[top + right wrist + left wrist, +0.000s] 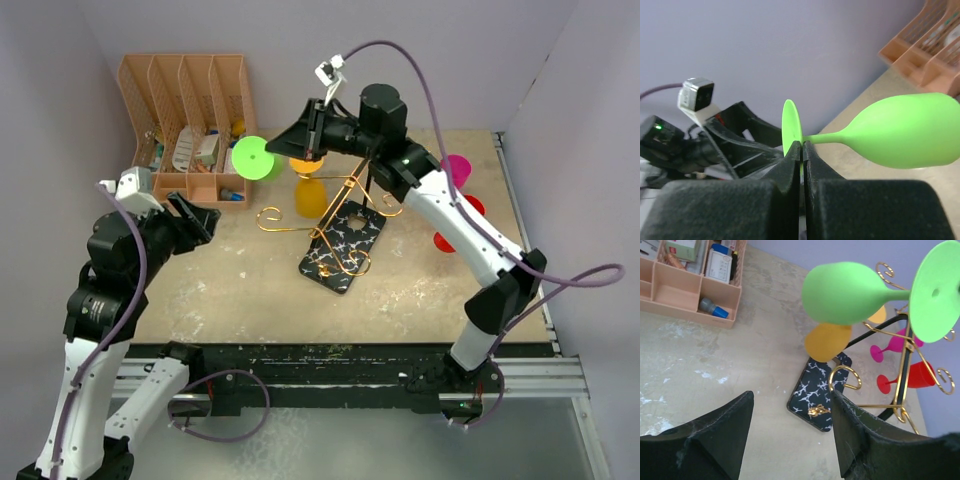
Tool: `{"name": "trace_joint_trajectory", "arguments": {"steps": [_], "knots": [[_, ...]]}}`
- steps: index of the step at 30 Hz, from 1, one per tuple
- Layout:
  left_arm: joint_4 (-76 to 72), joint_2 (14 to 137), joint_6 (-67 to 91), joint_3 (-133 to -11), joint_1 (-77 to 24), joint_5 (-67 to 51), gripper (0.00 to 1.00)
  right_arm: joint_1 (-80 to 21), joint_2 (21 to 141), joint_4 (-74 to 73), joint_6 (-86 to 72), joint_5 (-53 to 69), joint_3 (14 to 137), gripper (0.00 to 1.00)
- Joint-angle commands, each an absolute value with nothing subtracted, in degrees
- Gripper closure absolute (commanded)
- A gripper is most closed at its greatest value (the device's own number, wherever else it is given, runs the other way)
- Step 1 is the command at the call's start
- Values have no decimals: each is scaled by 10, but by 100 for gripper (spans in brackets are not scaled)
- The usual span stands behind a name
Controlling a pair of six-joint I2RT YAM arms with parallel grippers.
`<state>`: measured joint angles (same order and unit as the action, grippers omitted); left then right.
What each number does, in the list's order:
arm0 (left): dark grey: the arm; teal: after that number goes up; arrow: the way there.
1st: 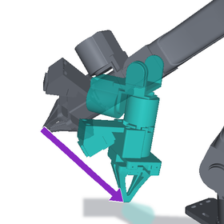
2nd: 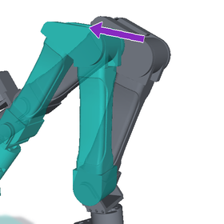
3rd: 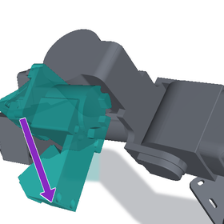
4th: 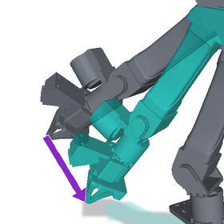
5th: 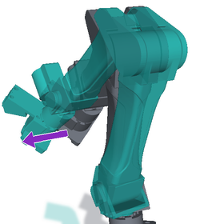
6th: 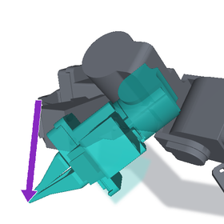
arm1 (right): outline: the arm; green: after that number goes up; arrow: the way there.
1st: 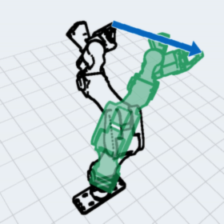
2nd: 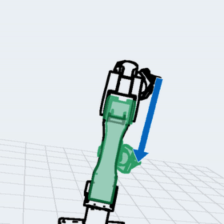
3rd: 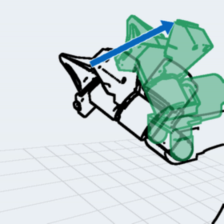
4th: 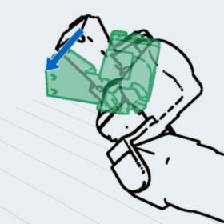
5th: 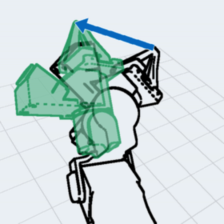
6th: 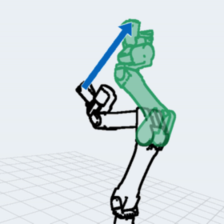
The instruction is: Take the wine glass off the wine glass rack
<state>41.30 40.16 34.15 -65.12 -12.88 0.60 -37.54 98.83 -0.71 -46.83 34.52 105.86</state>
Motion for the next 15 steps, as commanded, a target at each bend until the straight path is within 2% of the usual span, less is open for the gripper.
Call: {"name": "trace_joint_trajectory", "arguments": {"steps": [1,6,15], "knots": [[370,398,381,-674,-132,-66,33,-376,890,-65,-291,270,1126,100],[282,421,451,-663,-132,-197,29,-394,764,-89,-143,163,1060,100],[0,521,678,-645,-132,-409,25,-420,609,-181,11,30,971,100]]}}
